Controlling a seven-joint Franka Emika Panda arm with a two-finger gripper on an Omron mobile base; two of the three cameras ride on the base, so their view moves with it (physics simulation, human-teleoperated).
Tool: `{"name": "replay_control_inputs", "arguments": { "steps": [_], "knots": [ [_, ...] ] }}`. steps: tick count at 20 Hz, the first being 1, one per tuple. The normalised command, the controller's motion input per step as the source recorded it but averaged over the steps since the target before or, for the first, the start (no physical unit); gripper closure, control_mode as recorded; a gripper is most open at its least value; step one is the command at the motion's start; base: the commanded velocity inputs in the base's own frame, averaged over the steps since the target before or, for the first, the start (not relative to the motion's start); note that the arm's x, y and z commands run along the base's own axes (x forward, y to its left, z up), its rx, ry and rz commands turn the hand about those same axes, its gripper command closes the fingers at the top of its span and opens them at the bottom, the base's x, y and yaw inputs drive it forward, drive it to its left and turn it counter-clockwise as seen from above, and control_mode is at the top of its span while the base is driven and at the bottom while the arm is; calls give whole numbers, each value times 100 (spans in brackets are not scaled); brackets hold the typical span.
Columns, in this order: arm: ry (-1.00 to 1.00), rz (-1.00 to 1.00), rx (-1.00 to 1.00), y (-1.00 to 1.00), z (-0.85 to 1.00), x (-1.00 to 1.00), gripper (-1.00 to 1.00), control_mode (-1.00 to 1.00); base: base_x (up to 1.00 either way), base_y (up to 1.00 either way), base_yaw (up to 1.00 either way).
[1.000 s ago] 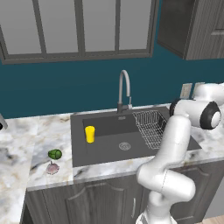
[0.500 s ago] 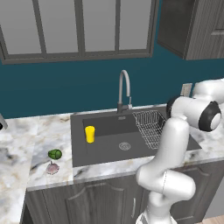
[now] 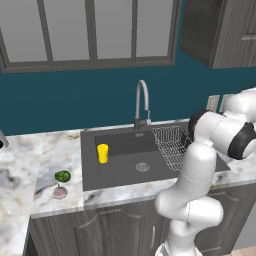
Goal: Remove the avocado and garlic from the sink. Then move the bowl and cup from the counter to the sink for washing.
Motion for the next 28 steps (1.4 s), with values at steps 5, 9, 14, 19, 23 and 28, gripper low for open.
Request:
{"name": "replay_control_inputs", "arguments": {
  "steps": [5, 9, 14, 19, 23, 28],
  "knots": [
    [4, 15, -1, 44, 24, -18, 100, -100, 0, 0, 0],
    [9, 15, -3, 46, 19, -13, 100, -100, 0, 0, 0],
    [8, 15, -4, 47, 13, -12, 100, -100, 0, 0, 0],
    [1, 17, -2, 48, 8, -12, 100, -100, 0, 0, 0],
    [0, 17, 0, 44, 8, -12, 100, -100, 0, 0, 0],
    [0, 17, 0, 44, 6, -13, 100, -100, 0, 0, 0]
  ]
}}
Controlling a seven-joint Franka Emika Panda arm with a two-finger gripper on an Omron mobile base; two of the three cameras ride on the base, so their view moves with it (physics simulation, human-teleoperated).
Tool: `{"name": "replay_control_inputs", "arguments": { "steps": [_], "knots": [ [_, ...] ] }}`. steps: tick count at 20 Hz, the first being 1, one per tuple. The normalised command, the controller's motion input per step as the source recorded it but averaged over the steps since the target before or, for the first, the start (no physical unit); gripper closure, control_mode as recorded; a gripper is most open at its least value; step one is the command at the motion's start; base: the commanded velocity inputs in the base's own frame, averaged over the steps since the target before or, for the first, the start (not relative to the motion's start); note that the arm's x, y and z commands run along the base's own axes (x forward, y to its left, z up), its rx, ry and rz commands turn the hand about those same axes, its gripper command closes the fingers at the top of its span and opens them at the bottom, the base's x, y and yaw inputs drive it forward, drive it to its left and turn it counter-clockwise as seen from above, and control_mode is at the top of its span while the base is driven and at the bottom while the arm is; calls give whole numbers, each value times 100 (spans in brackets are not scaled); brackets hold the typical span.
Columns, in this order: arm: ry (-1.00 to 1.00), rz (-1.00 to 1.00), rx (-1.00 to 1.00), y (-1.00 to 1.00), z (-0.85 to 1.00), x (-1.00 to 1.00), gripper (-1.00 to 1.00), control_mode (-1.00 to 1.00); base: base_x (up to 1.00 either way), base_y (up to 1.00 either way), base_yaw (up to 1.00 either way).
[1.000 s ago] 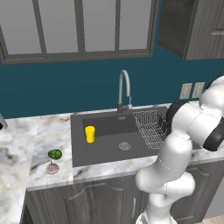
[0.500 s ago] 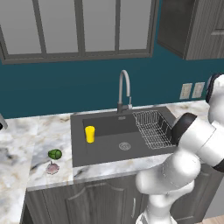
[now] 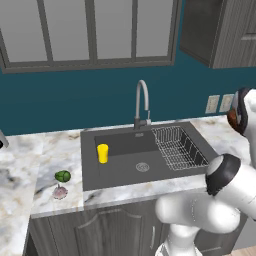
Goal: Remove the avocado and garlic from the sink. Then move the bowl and cup from the counter to the sink for washing.
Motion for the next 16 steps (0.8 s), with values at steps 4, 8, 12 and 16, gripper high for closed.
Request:
{"name": "replay_control_inputs", "arguments": {
  "steps": [4, 8, 12, 16],
  "knots": [
    [0, 17, 0, 44, 6, -10, 100, -100, 0, 0, 0],
    [0, 17, 0, 43, 6, -11, 100, -100, 0, 0, 0],
    [0, 16, 0, 43, 3, -8, 100, -100, 0, 0, 0],
    [0, 16, 0, 42, 2, -5, 100, -100, 0, 0, 0]
  ]
}}
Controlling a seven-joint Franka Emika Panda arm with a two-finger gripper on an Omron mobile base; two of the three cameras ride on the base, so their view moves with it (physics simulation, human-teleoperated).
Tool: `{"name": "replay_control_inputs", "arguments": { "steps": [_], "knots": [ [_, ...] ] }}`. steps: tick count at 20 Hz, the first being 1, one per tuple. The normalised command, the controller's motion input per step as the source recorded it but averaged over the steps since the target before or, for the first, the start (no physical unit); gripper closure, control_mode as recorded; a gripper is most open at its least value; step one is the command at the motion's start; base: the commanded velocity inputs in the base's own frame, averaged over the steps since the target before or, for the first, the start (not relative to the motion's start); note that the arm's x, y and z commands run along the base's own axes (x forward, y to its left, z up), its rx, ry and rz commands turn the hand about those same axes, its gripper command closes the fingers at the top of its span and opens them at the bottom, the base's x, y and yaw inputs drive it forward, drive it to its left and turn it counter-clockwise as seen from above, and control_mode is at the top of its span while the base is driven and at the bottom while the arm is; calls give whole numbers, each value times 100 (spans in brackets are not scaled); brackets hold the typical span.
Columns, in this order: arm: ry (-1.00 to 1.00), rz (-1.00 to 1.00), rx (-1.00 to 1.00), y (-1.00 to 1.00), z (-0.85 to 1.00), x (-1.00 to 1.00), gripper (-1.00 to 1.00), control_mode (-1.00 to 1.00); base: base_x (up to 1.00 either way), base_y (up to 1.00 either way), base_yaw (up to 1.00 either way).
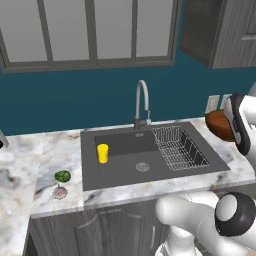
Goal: Remove the avocado and garlic from the sink. Then move the bowl and cup from the counter to the sink for washing.
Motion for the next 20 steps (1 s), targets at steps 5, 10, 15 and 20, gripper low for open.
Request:
{"name": "replay_control_inputs", "arguments": {
  "steps": [5, 10, 15, 20],
  "knots": [
    [2, 16, 0, 38, 4, -7, 100, -100, 0, 0, 0],
    [4, 13, 0, 31, 4, -13, 100, -100, 0, 0, 0],
    [3, 14, 0, 33, 6, -13, 100, -100, 0, 0, 0],
    [3, 16, 0, 36, 2, -10, 100, -100, 0, 0, 0]
  ]
}}
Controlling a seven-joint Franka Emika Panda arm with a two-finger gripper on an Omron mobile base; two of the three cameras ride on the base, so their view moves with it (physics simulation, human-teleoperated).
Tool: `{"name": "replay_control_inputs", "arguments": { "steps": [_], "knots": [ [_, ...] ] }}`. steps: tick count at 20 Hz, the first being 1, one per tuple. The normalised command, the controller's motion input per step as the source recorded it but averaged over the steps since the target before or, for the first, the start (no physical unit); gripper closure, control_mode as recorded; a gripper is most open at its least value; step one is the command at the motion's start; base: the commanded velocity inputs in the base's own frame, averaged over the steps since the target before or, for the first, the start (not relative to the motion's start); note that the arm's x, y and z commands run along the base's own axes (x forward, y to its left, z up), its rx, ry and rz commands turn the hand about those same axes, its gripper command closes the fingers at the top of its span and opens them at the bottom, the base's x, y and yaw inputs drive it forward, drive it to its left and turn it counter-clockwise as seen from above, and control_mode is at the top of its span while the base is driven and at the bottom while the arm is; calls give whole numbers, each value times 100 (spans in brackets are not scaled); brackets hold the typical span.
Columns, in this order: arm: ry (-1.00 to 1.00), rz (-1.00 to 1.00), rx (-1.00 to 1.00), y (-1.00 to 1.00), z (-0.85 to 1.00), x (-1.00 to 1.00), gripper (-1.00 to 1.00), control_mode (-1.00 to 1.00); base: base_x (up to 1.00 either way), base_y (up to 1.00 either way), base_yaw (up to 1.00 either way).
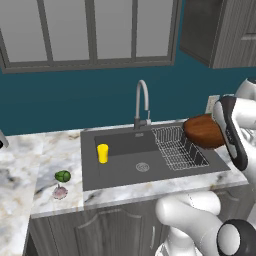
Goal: Remove the avocado and garlic from the sink. Then move the bowl and cup from the counter to the sink for washing.
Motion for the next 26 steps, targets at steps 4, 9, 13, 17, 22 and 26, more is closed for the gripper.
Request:
{"name": "replay_control_inputs", "arguments": {
  "steps": [4, 9, 13, 17, 22, 26],
  "knots": [
    [2, 15, 2, 36, 0, -9, 100, -100, 0, 0, 0],
    [3, 13, 2, 39, 0, -5, 100, -100, 0, 0, 0],
    [6, 9, 3, 39, 0, 0, 100, -100, 0, 0, 0],
    [11, 4, 7, 33, -2, 0, 100, -100, 0, 0, 0],
    [12, 1, 8, 33, -2, 3, 100, -100, 0, 0, 0],
    [8, 0, 8, 34, -3, 7, 100, -100, 0, 0, 0]
  ]
}}
